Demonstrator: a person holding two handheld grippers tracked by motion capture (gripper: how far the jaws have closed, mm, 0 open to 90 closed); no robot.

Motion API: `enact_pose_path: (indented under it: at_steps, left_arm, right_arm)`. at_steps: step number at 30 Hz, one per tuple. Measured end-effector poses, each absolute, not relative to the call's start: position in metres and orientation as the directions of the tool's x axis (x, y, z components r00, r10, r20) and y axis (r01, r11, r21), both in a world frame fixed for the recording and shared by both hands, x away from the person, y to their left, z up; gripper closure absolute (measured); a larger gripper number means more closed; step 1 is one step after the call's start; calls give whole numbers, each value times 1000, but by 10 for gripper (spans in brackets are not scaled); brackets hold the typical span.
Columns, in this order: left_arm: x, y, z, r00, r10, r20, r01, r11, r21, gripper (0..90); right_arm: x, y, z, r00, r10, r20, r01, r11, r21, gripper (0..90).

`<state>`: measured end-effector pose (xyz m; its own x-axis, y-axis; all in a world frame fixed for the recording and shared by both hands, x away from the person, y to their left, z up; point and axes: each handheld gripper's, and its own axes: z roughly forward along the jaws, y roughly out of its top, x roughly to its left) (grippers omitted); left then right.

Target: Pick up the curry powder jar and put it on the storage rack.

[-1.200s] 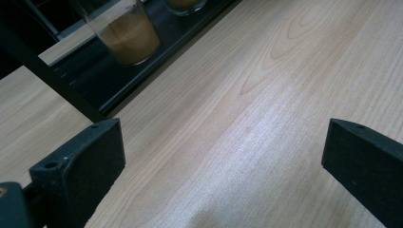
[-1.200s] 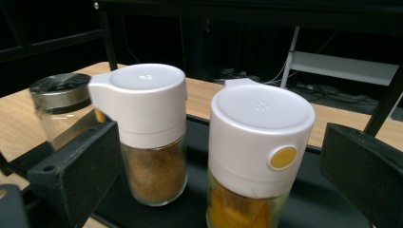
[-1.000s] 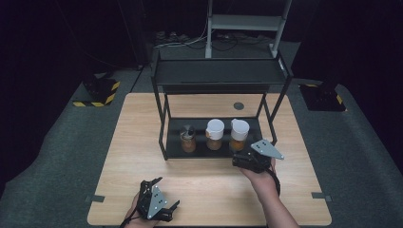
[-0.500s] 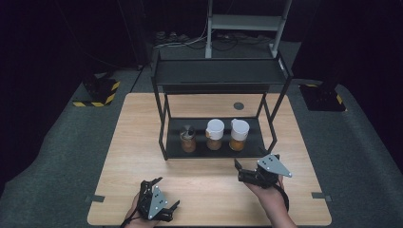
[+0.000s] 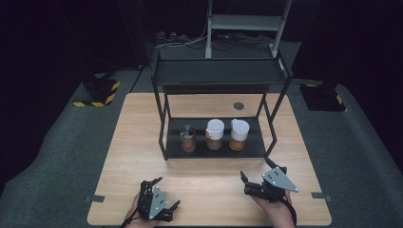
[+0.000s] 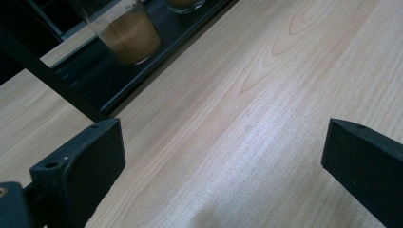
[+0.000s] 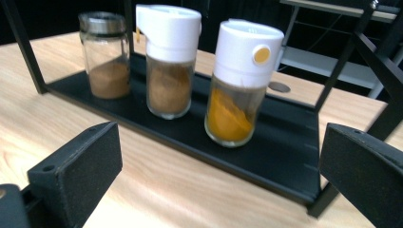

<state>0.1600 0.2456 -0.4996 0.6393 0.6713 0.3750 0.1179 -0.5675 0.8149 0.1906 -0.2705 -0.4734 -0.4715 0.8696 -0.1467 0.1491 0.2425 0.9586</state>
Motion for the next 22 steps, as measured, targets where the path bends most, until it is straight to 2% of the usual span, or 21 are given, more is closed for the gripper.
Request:
enact_pose_path:
  at_steps: [11, 22]
  left_arm:
    - [159, 244, -500, 636, 670, 382, 115, -572, 812, 11]
    - [159, 244, -500, 638, 667, 385, 113, -576, 810, 11]
  right_arm:
    - [174, -280, -501, -429, 879, -207, 184, 309, 933, 1]
    - [172, -286, -506, -434, 867, -244, 218, 364, 906, 1]
